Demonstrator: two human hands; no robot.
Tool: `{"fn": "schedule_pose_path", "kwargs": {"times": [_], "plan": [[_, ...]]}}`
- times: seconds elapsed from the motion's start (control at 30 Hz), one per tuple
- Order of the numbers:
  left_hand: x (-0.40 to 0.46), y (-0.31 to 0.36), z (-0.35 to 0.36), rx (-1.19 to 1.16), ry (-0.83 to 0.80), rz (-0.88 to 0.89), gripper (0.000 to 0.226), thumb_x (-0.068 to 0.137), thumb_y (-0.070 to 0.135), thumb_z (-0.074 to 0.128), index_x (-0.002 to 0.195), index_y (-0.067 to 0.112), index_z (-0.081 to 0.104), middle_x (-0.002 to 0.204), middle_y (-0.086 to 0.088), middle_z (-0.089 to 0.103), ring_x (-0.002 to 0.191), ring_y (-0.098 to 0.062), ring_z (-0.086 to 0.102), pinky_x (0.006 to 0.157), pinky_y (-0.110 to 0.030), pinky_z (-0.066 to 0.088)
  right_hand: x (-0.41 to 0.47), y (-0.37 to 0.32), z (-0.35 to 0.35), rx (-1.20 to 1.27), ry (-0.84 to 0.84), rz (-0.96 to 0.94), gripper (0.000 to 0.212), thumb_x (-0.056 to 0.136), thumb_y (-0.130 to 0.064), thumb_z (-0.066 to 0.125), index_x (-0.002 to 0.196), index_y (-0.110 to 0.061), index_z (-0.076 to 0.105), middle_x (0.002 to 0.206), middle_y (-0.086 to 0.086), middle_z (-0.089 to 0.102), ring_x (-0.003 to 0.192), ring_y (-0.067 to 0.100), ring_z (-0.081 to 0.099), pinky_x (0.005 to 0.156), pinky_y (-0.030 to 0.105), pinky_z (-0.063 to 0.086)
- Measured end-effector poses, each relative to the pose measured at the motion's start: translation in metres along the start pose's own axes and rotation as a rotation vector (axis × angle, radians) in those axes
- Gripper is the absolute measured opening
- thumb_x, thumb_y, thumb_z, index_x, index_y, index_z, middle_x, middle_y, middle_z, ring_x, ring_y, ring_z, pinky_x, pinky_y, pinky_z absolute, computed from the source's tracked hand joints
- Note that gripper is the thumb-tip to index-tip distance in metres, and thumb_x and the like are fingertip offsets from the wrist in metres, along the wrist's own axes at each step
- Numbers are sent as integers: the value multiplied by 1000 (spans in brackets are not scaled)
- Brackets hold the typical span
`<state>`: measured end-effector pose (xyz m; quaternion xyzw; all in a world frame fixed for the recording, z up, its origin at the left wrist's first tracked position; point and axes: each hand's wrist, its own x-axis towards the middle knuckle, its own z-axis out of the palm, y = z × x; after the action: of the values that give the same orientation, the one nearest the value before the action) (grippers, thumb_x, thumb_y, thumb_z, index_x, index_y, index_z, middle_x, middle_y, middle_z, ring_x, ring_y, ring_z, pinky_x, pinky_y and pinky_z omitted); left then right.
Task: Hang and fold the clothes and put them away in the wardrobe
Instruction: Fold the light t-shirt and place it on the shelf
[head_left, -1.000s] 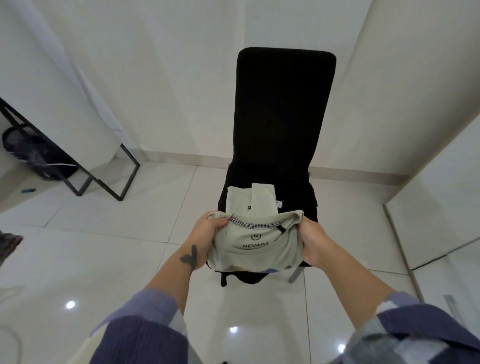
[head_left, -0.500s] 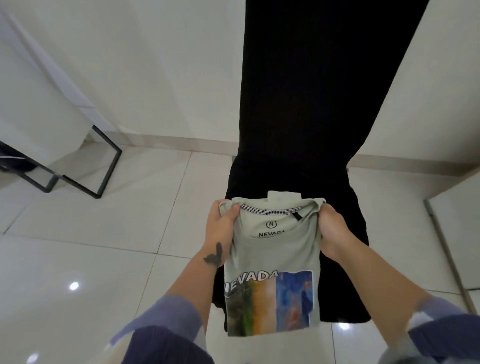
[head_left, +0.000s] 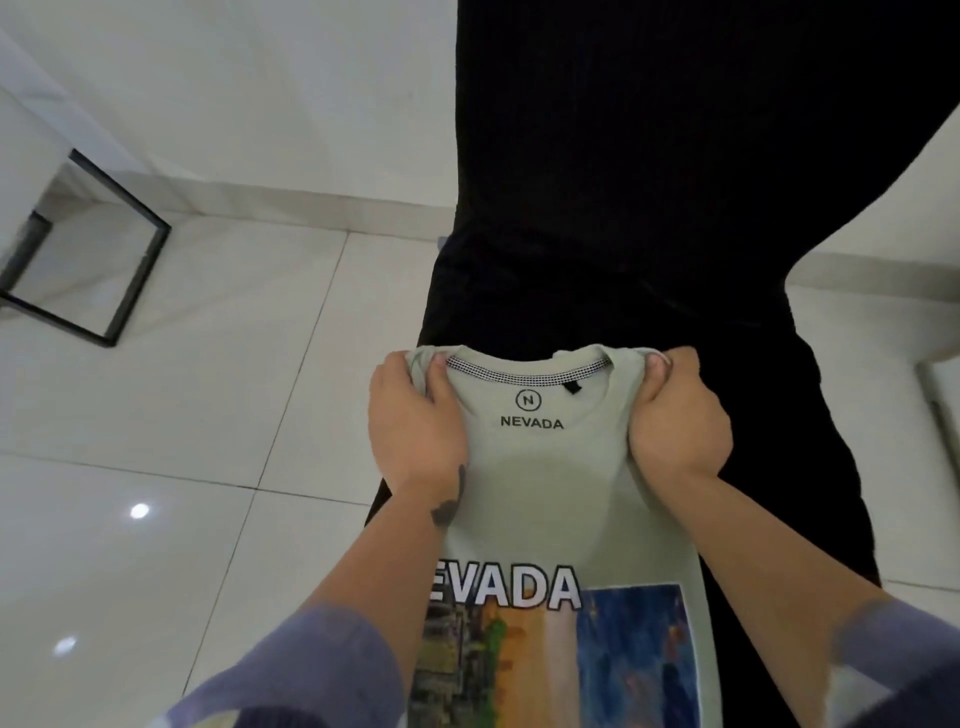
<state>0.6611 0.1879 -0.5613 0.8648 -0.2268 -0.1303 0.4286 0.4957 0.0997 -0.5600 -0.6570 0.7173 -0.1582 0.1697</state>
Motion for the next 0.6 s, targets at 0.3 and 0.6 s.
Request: {"fn": "schedule_pose_path", "kwargs": {"times": [0.3, 0.6], "plan": [[8, -3, -16, 361, -214, -1, 47, 96, 56, 28, 105, 15, 50, 107, -2, 55, 100, -25, 53, 72, -35, 39, -6, -22, -6, -47, -55, -447, 34, 94, -40, 42, 124, -27, 52, 126, 2, 51, 119, 25, 42, 97, 40, 29], [0, 14, -36, -280, -285, 147, 14, 97, 30, 50, 91, 18, 50, 79, 9, 57, 70, 1, 54, 60, -7, 41, -14, -65, -8, -245, -582, -785, 69, 76, -81, 32, 131, -40, 41, 111, -9, 54, 107, 16, 49, 91, 37, 38]]}}
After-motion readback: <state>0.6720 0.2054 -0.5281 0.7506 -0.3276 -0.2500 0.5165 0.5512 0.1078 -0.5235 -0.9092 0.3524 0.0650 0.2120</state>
